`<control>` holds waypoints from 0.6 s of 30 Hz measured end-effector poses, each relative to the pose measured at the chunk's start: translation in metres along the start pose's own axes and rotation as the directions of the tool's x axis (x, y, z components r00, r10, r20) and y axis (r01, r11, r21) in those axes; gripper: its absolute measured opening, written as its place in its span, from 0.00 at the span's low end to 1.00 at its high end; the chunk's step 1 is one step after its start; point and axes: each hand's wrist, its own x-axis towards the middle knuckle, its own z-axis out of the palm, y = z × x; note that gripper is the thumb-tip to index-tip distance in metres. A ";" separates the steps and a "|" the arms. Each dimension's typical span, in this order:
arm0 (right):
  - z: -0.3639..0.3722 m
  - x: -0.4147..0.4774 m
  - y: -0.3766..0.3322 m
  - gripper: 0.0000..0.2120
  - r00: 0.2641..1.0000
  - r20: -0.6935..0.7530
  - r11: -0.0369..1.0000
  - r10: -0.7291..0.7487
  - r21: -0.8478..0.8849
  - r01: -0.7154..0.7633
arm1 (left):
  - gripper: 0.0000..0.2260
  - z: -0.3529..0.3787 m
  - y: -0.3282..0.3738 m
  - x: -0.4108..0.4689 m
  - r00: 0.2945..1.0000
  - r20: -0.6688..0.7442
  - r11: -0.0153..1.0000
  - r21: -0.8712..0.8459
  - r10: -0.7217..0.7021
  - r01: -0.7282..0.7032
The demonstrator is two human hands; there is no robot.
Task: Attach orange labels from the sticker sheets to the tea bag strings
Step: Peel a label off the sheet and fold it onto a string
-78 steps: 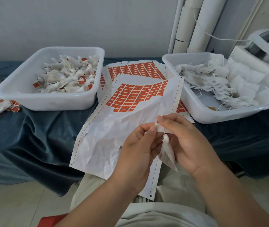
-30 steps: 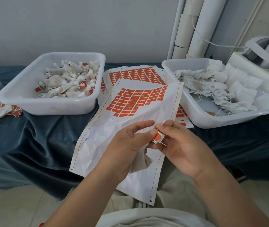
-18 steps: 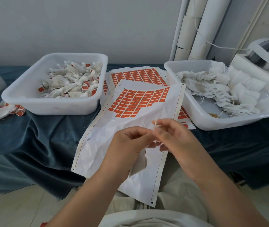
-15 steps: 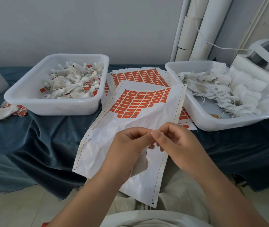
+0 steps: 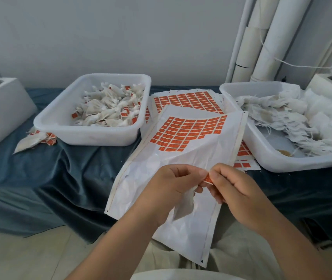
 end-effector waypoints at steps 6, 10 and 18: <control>0.009 0.005 0.008 0.16 0.997 -0.080 0.998 0.003 -0.062 -0.008 | 0.08 -0.031 0.018 0.022 0.934 -0.280 0.974 0.106 0.222 -0.199; -0.001 0.006 0.009 0.15 0.994 -0.110 0.995 -0.013 -0.101 0.001 | 0.08 -0.120 0.070 0.073 0.645 -0.585 0.870 0.355 0.491 -0.341; -0.027 0.003 -0.002 0.14 0.986 -0.164 0.969 0.007 -0.244 -0.047 | 0.14 -0.232 0.086 0.158 0.714 -0.510 0.544 0.811 0.479 0.215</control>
